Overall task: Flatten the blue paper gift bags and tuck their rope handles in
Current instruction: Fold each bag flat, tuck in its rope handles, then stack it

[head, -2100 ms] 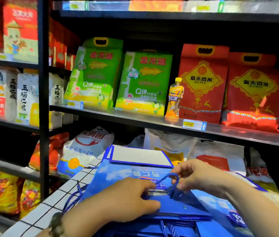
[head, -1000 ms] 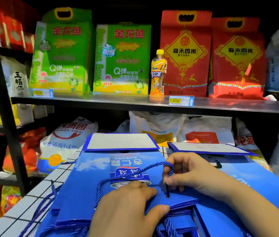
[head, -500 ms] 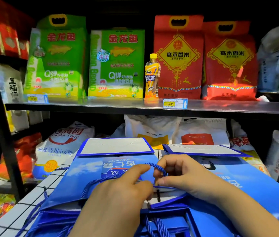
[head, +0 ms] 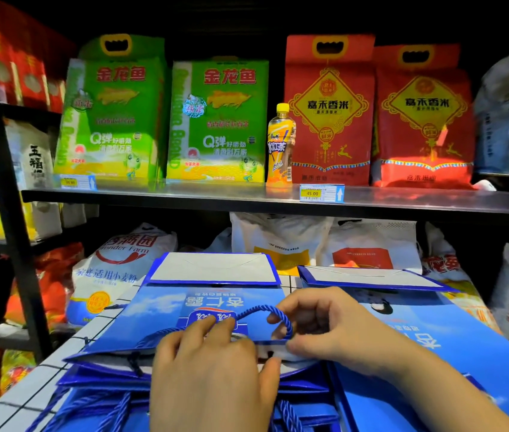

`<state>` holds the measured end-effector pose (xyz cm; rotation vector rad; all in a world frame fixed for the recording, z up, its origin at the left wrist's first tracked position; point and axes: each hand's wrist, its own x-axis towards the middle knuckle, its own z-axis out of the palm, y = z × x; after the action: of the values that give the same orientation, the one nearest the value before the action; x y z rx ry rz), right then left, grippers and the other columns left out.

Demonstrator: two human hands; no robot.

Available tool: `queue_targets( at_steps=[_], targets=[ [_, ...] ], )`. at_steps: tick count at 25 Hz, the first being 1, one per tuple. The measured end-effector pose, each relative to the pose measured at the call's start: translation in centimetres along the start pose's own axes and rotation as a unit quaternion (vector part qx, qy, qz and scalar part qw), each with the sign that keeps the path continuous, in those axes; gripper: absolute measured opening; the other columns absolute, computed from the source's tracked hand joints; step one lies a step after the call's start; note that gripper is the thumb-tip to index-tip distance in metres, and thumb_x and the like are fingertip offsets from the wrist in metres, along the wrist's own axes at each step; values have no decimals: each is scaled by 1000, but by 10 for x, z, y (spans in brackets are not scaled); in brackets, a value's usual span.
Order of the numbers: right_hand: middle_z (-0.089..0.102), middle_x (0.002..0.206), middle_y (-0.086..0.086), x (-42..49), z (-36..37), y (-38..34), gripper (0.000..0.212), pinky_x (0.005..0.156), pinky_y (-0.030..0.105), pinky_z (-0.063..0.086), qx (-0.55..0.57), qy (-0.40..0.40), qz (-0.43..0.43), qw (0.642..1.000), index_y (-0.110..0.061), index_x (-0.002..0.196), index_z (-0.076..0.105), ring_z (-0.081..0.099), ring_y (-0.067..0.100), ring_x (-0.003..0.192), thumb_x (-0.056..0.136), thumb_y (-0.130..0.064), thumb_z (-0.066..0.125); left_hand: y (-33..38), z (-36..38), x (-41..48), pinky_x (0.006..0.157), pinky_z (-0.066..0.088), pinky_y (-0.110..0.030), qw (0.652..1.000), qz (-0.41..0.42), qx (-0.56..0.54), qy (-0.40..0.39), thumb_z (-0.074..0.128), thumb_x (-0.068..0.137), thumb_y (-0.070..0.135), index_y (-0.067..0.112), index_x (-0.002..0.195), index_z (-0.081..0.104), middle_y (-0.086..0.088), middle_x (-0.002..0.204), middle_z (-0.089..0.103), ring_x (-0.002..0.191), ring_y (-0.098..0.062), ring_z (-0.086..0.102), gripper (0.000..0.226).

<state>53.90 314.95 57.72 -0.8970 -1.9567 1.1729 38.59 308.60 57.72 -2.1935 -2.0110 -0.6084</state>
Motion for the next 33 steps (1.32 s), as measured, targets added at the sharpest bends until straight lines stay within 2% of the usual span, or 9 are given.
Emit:
queue_targets(
  at_steps=[2, 8, 11, 15, 21, 22, 24, 26, 33],
  targets=[
    [70, 85, 15, 0, 0, -1, 26, 74, 25, 48, -7, 7, -8, 1000, -23, 81, 68, 60, 16, 77, 65, -3, 63, 1, 6, 5, 106, 15, -32, 1000, 3, 19, 9, 37, 85, 63, 38, 115, 56, 23, 137, 39, 132, -2, 25, 43],
    [72, 79, 2, -1, 3, -4, 28, 70, 21, 50, -2, 7, -17, 1000, -27, 75, 71, 65, 12, 76, 65, -3, 62, 7, 8, 5, 109, 10, -42, 998, -26, 63, -17, 45, 90, 49, 31, 119, 55, 17, 137, 41, 134, -6, 23, 35],
    [72, 76, -2, -2, 3, -5, 29, 67, 19, 50, 1, 18, -21, 1000, -28, 73, 72, 66, 11, 74, 65, -2, 63, 7, 8, 3, 107, 21, -49, 996, 28, 76, 36, 63, 78, 44, 31, 105, 64, 12, 127, 54, 125, -9, 42, 30],
    [71, 72, -2, -2, 3, -6, 27, 62, 16, 49, -3, 8, -19, 1000, -21, 68, 71, 63, 7, 67, 69, 5, 66, 3, 6, 6, 113, -1, -41, 995, 49, 74, -39, 37, 95, 34, 29, 132, 38, 13, 146, 26, 138, -8, 17, 37],
    [72, 72, -2, -3, 2, -6, 12, 64, 16, 49, 3, 0, -18, 1000, -16, 68, 70, 64, 6, 68, 68, -4, 68, -14, -2, 8, 113, 11, -33, 986, 128, 96, -51, 45, 92, 24, 26, 126, 41, 7, 135, 38, 129, -13, 34, 34],
    [72, 72, -1, -3, 1, -6, 9, 62, 15, 49, 11, 6, -19, 1000, -15, 68, 69, 64, 6, 67, 67, -6, 69, -18, -2, 7, 107, 24, -29, 984, 153, 93, -24, 53, 89, 25, 27, 116, 49, 7, 125, 47, 120, -14, 45, 28],
    [72, 69, 1, -2, 1, -6, 9, 55, 16, 47, 23, 21, -15, 999, -13, 69, 65, 64, 8, 62, 71, -10, 73, -25, 2, 3, 66, 49, -21, 985, 164, 43, 11, 71, 67, 27, 25, 78, 64, 11, 86, 63, 75, -11, 64, 12],
    [69, 64, 3, 0, 1, -6, 10, 50, 17, 45, 29, 34, 0, 999, -12, 70, 59, 65, 13, 58, 78, -11, 65, -32, 5, -3, 37, 40, -18, 979, 195, -31, 60, 57, 64, 31, 23, 53, 61, 12, 63, 63, 46, -10, 59, 15],
    [68, 58, 10, 7, 3, 0, 16, 42, 18, 45, 46, 49, 39, 997, -10, 78, 42, 67, 17, 52, 94, -10, 44, -32, 3, -12, 42, 41, -18, 983, 149, -96, 42, 42, 74, 48, 29, 80, 39, 19, 70, 59, 55, -2, 59, 20]
  ],
)
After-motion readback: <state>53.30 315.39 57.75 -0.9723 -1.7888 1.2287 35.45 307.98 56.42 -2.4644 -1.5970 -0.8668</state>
